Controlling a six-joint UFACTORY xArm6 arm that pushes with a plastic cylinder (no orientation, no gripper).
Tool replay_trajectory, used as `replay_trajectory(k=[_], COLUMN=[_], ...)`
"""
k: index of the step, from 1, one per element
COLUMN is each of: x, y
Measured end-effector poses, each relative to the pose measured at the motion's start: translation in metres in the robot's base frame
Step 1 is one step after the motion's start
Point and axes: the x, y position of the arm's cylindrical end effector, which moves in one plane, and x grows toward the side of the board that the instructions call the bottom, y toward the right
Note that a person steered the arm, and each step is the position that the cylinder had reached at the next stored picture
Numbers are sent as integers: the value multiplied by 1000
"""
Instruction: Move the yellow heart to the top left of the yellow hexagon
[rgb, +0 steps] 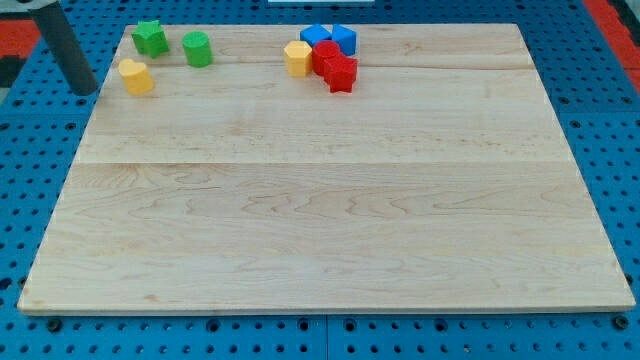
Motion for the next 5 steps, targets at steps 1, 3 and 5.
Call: replay_trajectory(k=[1, 3, 5], x=[-12, -18, -48], y=[57, 107, 140])
